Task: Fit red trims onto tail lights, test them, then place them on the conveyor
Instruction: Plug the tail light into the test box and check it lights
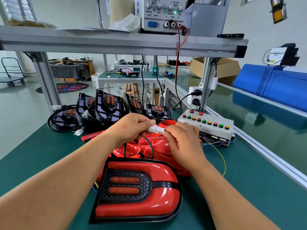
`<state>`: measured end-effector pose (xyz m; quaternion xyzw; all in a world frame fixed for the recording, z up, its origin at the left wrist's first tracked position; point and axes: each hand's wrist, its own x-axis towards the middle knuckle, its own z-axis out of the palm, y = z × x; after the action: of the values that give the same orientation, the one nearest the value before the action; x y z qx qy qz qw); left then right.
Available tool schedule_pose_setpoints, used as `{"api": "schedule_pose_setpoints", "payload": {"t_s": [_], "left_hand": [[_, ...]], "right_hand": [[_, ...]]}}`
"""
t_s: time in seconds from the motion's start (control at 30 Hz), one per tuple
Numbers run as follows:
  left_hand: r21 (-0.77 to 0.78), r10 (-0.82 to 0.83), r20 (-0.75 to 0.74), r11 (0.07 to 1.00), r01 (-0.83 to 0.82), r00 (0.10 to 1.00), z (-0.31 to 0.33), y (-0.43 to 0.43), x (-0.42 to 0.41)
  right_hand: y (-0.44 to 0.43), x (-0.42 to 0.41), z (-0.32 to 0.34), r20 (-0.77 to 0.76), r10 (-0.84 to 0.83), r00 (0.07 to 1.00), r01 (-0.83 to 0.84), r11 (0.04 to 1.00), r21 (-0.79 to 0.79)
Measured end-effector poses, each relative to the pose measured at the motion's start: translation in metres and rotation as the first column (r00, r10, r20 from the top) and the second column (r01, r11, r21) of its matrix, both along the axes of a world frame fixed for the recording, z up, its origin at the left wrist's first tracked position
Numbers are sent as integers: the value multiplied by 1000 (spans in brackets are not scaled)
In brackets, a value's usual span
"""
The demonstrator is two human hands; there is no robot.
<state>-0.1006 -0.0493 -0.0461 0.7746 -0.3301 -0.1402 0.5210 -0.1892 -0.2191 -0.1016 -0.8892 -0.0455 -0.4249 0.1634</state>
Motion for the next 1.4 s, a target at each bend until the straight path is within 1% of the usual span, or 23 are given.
{"api": "schedule_pose_setpoints", "payload": {"t_s": [0.07,0.13,0.23,0.3,0.33,0.37,0.43,0.47,0.63,0.73,0.83,0.97,1.07,1.13,1.3,1.4], "left_hand": [[19,3,-2,1000,-3,1000,1,0,1],[-4,5,-58,1000,-5,998,1,0,2],[-104,-9,-209,994,-13,978,2,1,6],[-178,-57,-239,984,14,969,4,3,8],[-198,-85,-213,979,42,973,5,4,7],[-199,-108,-155,977,76,982,6,3,6],[-172,-152,-19,974,146,988,6,1,2],[-165,-170,17,972,170,985,6,0,0],[-170,-168,68,969,178,983,7,2,-2],[-171,-153,94,971,168,984,5,5,-4],[-141,-111,162,981,135,981,5,6,-7],[-133,-65,214,987,95,975,2,8,-10],[-31,-75,320,996,89,944,4,9,-13],[24,-92,356,996,90,930,6,9,-15],[53,-91,399,996,76,912,8,7,-18],[76,-86,442,995,58,893,7,7,-20]], "right_hand": [[1,0,0,6,-3,1000,3,1000,-11],[0,0,0,21,-12,1000,12,1000,10],[-3,1,0,4,-20,1000,19,990,140],[-5,2,0,-23,10,1000,-5,973,232],[-6,3,0,-31,31,999,-22,967,255],[-5,3,0,-37,51,998,-39,963,266],[-5,3,0,-51,69,996,-53,963,266],[-5,2,0,-55,67,996,-51,966,255],[-8,1,1,-36,34,999,-28,987,160],[-7,1,0,-21,39,999,-36,989,141],[-7,1,2,-13,44,999,-42,991,123],[-6,0,1,0,57,998,-57,993,104],[-6,0,1,-5,86,996,-85,993,76],[-6,0,0,-7,101,995,-100,992,71],[-4,1,-3,9,127,992,-127,989,76],[-4,2,-3,37,120,992,-121,992,23]]}}
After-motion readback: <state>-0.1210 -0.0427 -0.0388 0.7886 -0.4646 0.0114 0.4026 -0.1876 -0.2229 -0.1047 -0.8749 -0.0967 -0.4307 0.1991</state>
